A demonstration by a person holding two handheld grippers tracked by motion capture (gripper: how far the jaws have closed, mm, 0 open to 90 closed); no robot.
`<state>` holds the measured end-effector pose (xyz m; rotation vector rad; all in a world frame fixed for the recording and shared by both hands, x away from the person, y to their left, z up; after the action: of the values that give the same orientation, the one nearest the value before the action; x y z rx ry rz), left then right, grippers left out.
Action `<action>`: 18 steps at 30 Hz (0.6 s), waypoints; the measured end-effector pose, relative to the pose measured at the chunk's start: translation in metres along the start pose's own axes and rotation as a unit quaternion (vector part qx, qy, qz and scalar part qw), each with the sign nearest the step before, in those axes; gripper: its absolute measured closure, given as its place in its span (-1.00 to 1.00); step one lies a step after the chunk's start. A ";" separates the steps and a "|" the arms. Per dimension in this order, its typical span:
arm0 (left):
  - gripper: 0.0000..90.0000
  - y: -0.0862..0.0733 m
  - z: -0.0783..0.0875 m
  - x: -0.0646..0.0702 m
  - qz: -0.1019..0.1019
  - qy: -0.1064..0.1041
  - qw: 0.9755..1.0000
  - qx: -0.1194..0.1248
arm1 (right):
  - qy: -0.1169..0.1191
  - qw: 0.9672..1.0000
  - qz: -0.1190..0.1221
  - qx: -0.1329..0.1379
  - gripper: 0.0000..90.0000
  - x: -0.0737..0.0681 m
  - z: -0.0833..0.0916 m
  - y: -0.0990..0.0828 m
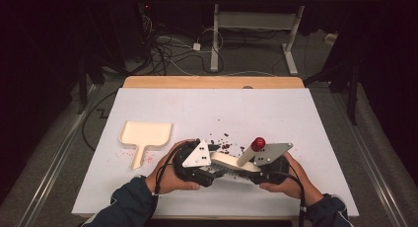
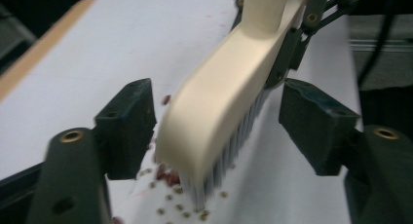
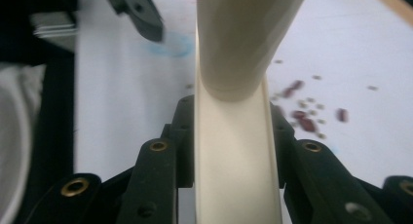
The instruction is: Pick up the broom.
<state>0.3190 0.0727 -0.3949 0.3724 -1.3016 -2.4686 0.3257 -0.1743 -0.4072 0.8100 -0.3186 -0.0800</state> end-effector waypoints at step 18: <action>-0.54 -0.051 0.057 -0.035 0.048 0.138 0.989 0.025 | -0.154 0.984 -0.093 -0.005 0.49 0.034 0.039 -0.020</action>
<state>0.3215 0.1562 -0.4035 0.6246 -1.2361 -2.2157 0.3470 -0.2217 -0.3878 0.8156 -0.5333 -0.3840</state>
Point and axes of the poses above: each handheld gripper's, and its own axes: z roughly backward along the jaws, y roughly out of its top, x roughly to its right, the point moved 1 cm from there along -z, roughly forward along the jaws, and after that the axes turned 9 degrees about z, right-handed, at the moved point
